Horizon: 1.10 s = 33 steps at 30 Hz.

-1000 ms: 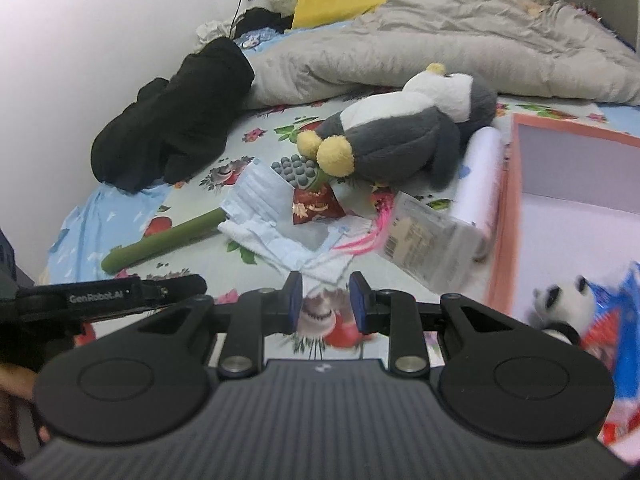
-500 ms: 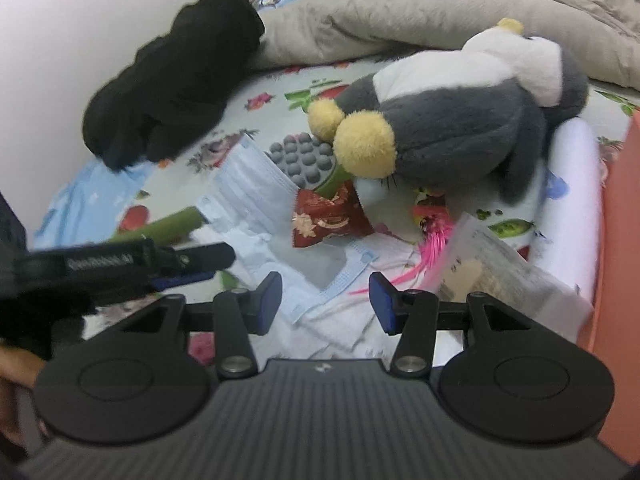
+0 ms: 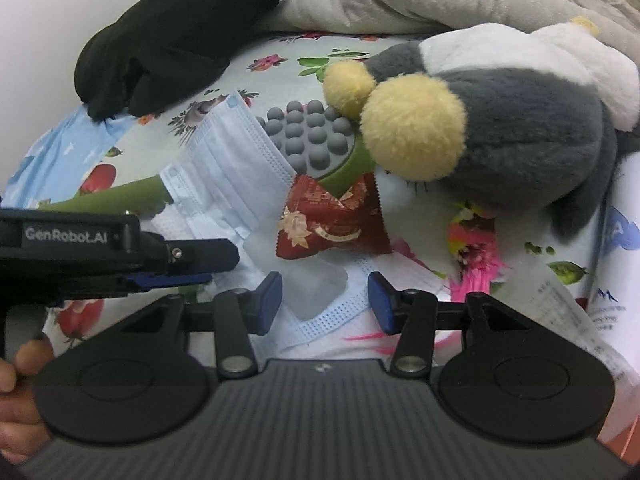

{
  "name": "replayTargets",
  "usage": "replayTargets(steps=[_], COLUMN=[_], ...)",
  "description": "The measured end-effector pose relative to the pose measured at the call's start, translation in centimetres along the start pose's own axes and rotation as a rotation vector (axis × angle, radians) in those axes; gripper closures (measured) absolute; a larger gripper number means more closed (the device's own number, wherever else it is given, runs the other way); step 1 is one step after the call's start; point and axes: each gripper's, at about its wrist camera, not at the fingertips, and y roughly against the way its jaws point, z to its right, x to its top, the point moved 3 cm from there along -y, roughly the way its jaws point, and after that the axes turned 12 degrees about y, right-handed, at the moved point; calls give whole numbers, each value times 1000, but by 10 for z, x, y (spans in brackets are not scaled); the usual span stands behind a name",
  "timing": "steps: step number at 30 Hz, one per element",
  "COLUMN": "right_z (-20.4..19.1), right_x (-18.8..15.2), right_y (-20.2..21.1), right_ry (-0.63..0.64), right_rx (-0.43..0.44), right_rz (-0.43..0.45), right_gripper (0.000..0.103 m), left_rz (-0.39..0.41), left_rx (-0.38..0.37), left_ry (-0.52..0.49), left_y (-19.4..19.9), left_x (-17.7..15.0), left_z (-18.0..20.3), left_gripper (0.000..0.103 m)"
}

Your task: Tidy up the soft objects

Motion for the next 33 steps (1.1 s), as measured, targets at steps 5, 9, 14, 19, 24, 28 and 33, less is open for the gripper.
replayTargets(steps=[5,9,14,19,24,28,33], right_z=[-8,-9,-11,-17,-24,-33,-46], right_x=[2,3,3,3,-2,-13,-31], right_y=[1,9,27,59,90,118,151], right_ry=[39,48,41,30,18,8,-1], right_rx=[-13,-30,-50,-75,-105,-125,-154], right_rz=[16,21,43,79,101,116,135], right_gripper=[70,78,84,85,87,87,87], left_rz=[4,-1,15,37,52,57,57], left_rx=[-22,-39,-59,-81,-106,-113,-116], left_ry=[32,27,-28,-75,-108,-142,-163], left_y=[-5,-8,4,28,60,89,126], left_x=[3,3,-3,-11,-22,-37,-63], left_z=[-1,3,19,35,49,56,55], left_gripper=[93,99,100,100,101,100,101])
